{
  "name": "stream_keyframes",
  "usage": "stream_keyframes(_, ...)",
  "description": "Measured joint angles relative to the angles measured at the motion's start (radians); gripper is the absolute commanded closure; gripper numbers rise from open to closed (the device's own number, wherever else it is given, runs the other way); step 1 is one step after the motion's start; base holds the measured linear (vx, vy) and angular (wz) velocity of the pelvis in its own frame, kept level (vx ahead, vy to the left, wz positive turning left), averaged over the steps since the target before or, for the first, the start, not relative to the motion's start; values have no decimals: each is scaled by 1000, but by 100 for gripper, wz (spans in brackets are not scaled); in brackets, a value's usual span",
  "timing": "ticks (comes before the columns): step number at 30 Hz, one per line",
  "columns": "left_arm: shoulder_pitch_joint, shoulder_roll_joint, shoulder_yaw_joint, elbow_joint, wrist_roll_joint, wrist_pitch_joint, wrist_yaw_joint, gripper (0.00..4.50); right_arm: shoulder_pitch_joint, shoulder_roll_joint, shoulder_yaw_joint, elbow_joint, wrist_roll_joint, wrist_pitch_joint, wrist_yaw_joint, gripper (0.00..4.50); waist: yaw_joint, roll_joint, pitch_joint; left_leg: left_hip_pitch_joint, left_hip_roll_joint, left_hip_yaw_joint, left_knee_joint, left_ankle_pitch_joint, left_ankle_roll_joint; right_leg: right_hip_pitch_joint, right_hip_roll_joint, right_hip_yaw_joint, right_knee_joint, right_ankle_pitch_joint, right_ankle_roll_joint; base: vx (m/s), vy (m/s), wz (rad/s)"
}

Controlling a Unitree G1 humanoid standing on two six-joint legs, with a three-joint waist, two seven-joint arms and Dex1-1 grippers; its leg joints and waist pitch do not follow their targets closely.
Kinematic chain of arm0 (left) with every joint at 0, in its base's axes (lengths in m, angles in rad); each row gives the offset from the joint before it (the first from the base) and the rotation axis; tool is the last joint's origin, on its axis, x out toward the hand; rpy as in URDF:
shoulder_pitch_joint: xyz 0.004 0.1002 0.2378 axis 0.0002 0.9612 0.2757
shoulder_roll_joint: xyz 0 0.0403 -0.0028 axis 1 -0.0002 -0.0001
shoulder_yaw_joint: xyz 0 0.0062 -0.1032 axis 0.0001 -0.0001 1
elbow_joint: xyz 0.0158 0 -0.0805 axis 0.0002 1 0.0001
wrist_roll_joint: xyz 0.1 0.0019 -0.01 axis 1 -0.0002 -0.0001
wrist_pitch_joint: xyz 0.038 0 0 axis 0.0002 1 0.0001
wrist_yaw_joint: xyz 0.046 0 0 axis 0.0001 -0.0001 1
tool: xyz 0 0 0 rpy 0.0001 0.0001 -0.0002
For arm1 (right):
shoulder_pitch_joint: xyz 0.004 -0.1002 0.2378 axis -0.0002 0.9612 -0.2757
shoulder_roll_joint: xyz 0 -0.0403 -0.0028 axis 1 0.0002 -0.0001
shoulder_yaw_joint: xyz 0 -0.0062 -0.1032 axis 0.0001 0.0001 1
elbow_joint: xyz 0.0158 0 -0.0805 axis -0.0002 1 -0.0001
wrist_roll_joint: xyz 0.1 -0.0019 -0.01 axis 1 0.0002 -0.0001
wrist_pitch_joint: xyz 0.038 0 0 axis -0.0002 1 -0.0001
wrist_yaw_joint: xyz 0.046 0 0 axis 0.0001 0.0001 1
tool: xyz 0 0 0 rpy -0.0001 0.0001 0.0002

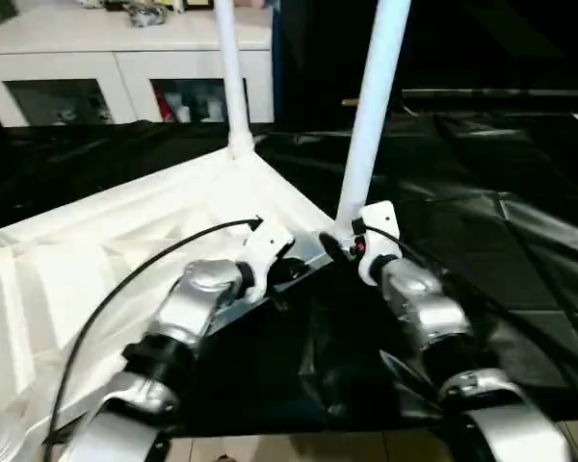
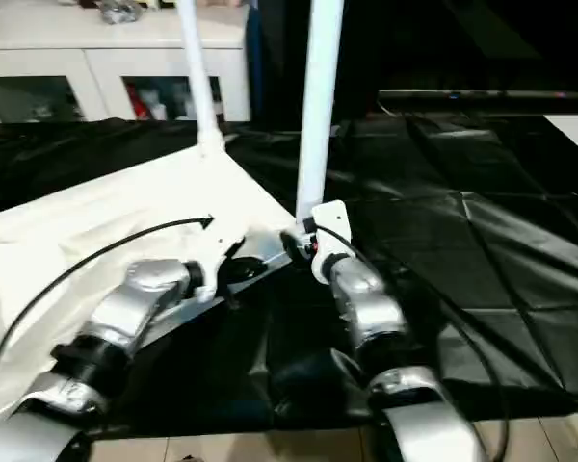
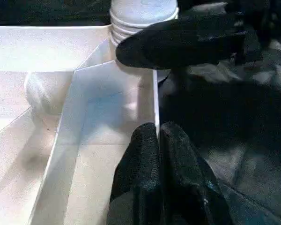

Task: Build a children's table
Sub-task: Rotate leg to tighten

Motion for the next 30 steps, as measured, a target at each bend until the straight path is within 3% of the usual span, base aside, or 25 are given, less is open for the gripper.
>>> stream_keyframes(5, 51, 62, -4, -79, -42, 1, -130, 450, 6, -101, 68, -63, -10, -10, 239, 59, 8, 0, 0, -9, 2, 0, 2, 3, 6, -9, 1, -2, 3, -1, -1, 0, 0, 0)
stream_keyframes(13, 107, 110, -13, -158, -76, 28, -199, 450, 10, -156, 93, -78, 15, 4, 413, 59, 10, 0, 0, -9, 2, 0, 5, 0, 2, -8, 1, -1, 4, 0, -2, 0, 0, 0)
stream_keyframes(23, 112, 118, -13, -170, -83, 42, -204, 450, 12, -160, 95, -83, 36, 26, 462, 152, 10, -1, 1, -9, 2, 0, 5, 2, 5, -8, 1, -1, 5, 0, -2, 0, 0, 0)
stream_keyframes(30, 114, 118, -10, -171, -84, 52, -199, 450, 30, -125, 64, -86, 48, 38, 429, 174, 8, -3, 0, -8, 2, 0, 5, 2, 5, -8, 1, -1, 6, 0, -2, 0, 0, 0)
